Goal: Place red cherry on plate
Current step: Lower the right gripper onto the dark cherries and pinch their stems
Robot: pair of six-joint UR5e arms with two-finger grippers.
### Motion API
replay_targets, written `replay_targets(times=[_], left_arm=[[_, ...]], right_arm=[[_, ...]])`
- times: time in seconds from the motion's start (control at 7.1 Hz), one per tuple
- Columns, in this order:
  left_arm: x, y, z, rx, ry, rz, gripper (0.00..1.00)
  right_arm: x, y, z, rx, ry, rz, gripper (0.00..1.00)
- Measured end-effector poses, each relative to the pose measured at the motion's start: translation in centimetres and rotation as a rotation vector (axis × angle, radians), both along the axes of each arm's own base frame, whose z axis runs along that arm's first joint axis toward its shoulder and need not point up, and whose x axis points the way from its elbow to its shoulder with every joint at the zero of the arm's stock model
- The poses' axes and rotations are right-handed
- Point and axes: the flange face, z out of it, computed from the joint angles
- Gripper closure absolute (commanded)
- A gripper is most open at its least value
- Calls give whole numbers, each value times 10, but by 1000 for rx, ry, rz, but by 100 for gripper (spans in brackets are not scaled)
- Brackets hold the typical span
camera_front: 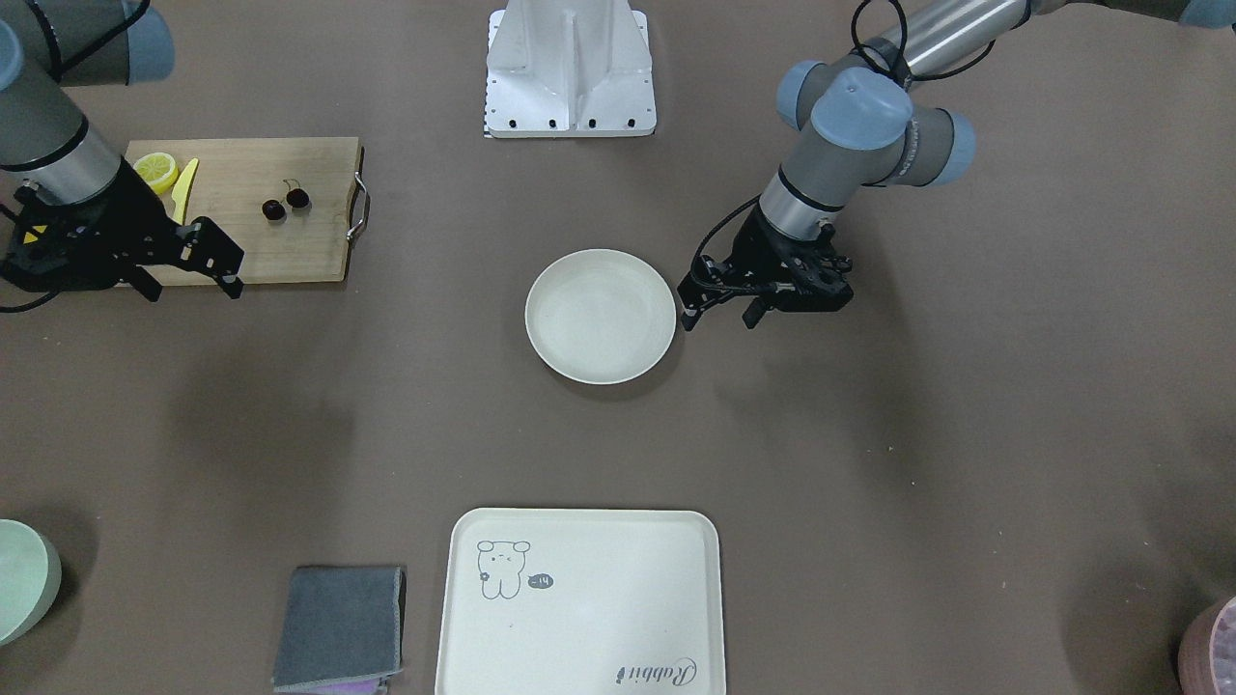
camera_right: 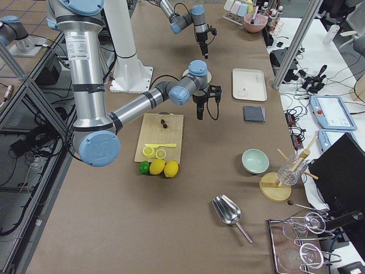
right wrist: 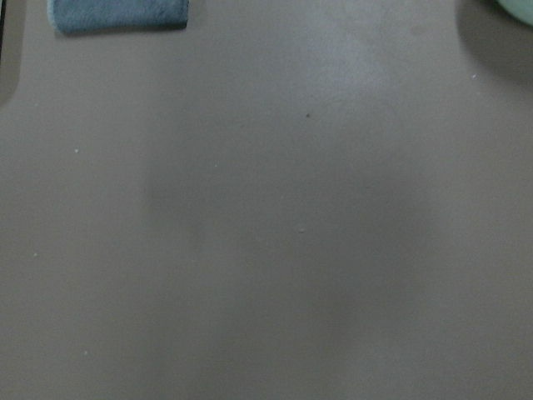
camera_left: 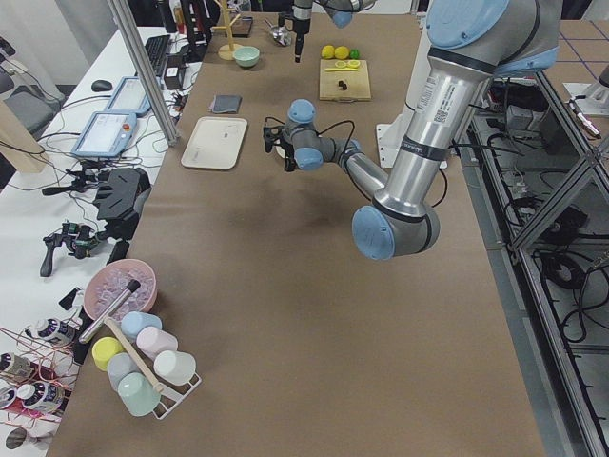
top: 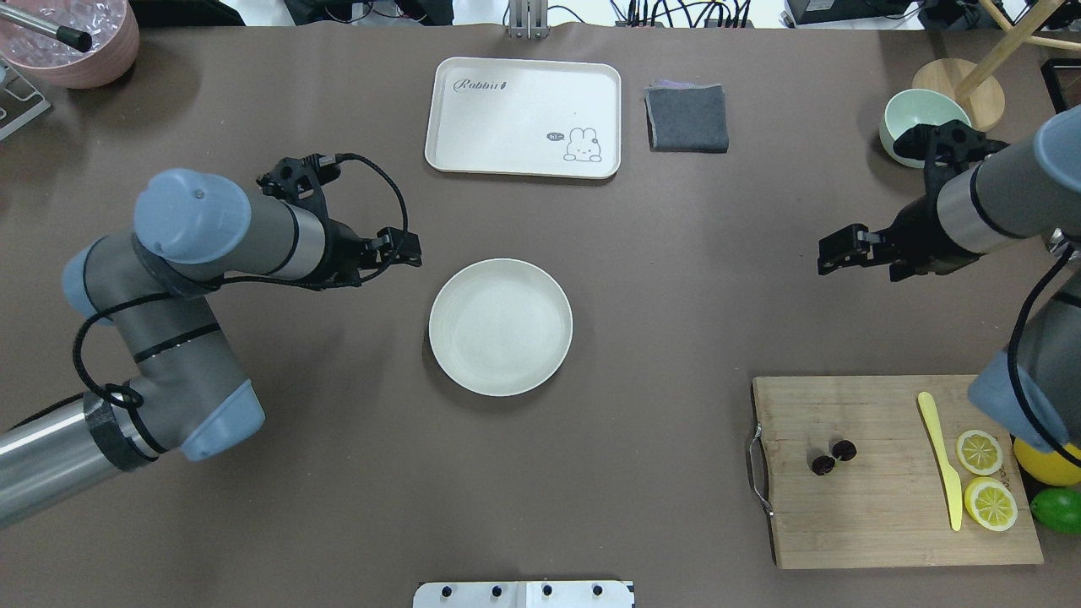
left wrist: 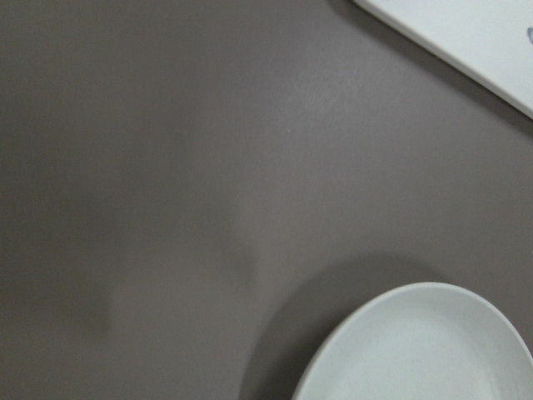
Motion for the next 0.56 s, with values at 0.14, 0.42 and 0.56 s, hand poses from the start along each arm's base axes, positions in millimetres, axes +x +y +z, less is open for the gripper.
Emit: replay_targets(times=[0.14, 0.42, 0.56], left_arm=[[-16, -16, 10, 27, -28, -9, 2], [-24, -30, 23, 37, -67, -15, 2], [-24, -33, 25, 44, -80, -11, 2]], right_arm=[[-18, 27, -6, -54, -4, 45, 0], [-41, 67, -3, -175, 8, 133, 0], [-49, 87, 10, -210, 39, 156, 0]])
